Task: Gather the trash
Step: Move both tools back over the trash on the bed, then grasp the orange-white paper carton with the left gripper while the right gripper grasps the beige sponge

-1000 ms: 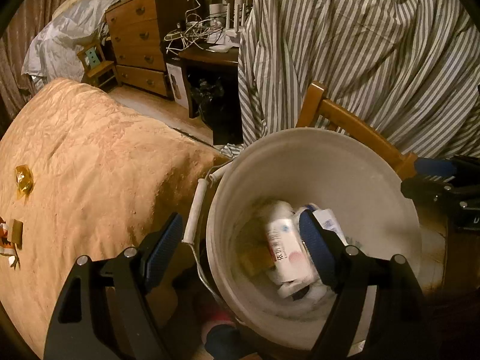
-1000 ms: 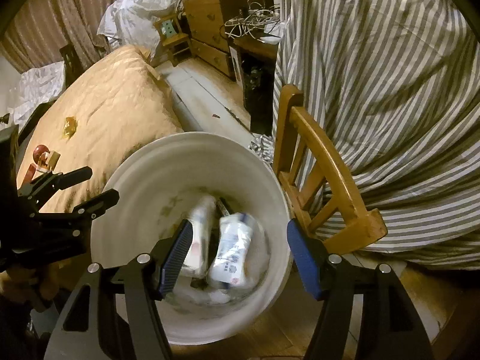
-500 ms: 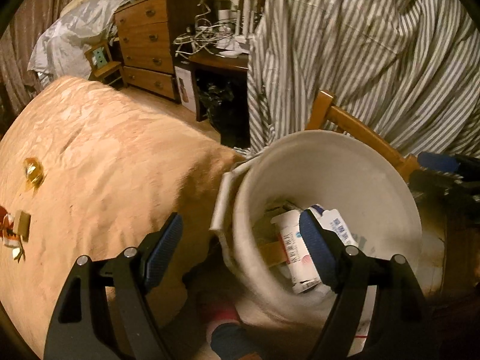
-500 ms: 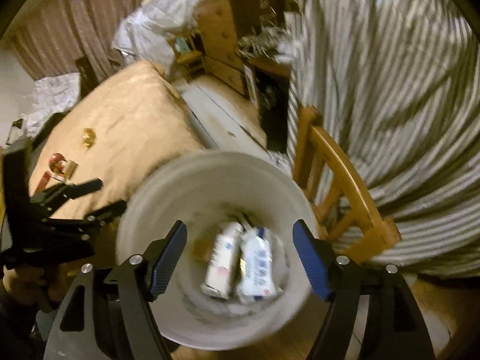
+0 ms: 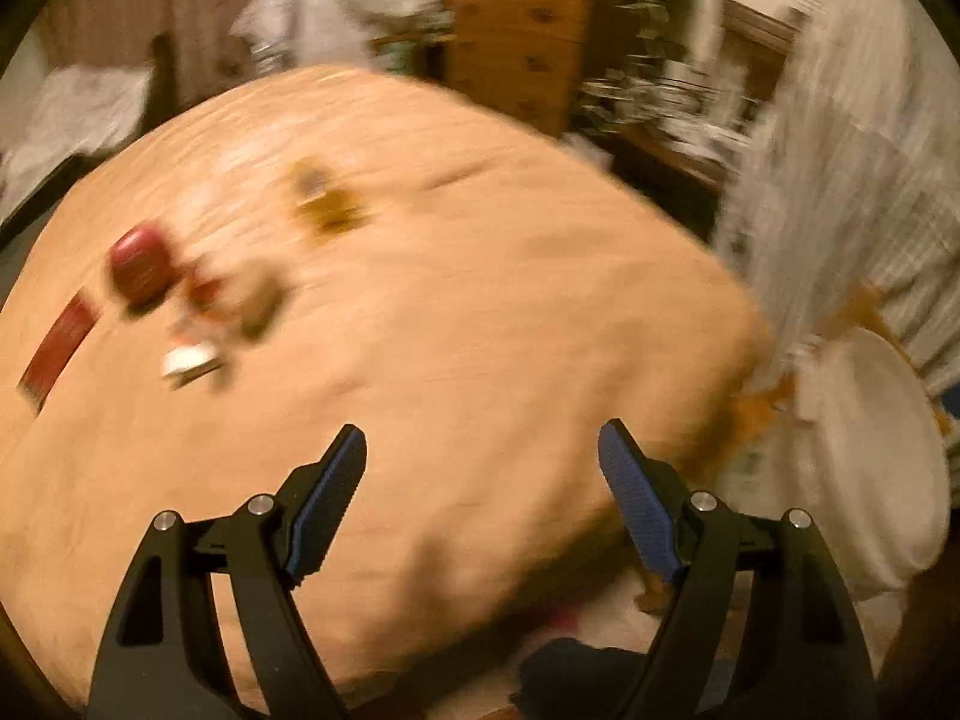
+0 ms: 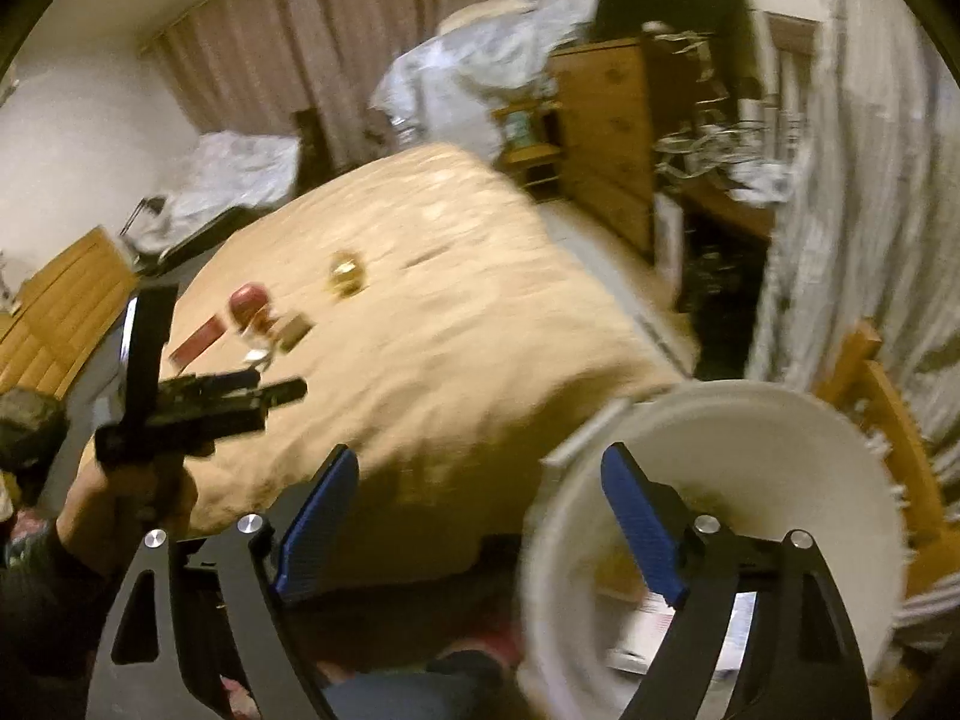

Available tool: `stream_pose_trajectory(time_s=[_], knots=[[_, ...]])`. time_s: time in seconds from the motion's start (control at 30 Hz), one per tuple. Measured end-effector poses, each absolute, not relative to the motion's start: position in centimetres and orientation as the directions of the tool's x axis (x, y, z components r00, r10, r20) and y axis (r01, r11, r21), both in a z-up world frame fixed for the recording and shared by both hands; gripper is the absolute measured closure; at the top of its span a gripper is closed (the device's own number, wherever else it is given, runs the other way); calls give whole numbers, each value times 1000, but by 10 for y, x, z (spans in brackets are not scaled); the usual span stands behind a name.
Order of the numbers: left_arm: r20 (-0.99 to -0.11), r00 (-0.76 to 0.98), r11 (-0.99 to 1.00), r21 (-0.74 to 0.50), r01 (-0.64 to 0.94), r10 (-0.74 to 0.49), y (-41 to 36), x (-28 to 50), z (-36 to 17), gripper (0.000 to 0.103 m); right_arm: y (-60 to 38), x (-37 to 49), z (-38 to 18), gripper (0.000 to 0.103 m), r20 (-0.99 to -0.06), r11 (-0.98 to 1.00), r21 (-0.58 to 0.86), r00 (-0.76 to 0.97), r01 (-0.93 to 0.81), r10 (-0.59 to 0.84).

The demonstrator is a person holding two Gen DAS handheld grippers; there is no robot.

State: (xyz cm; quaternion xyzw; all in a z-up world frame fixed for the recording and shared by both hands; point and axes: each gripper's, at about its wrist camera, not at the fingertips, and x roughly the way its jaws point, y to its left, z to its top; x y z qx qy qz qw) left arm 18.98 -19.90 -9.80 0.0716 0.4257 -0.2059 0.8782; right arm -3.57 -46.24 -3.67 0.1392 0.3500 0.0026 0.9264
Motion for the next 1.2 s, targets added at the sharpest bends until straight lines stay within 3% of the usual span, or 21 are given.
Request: stream_pose_trajectory(time_s=[0.23, 0.5, 0.8, 0.93, 1.2], knots=[[-796, 584, 976, -40, 215, -161, -103, 256, -120, 27, -407, 2, -59, 19, -674, 956, 293, 715, 24, 188], [-783, 595, 976, -70, 205, -181, -83, 302, -128, 26, -385, 35, -84, 18, -704, 952, 306, 674, 7, 221], [-805, 584, 984, -167, -56, -104, 10, 336, -139, 27, -375, 70, -108, 16, -740, 954, 301, 630, -2, 235], [-806, 590, 979, -157, -130, -51, 49, 330, -141, 26, -361, 92, -120, 16, -753, 951, 307, 604, -26, 259], [-807, 563, 970, -239, -36, -178, 54, 303, -147, 26, -317, 160, -132, 16, -719, 897, 431, 562, -99, 408]])
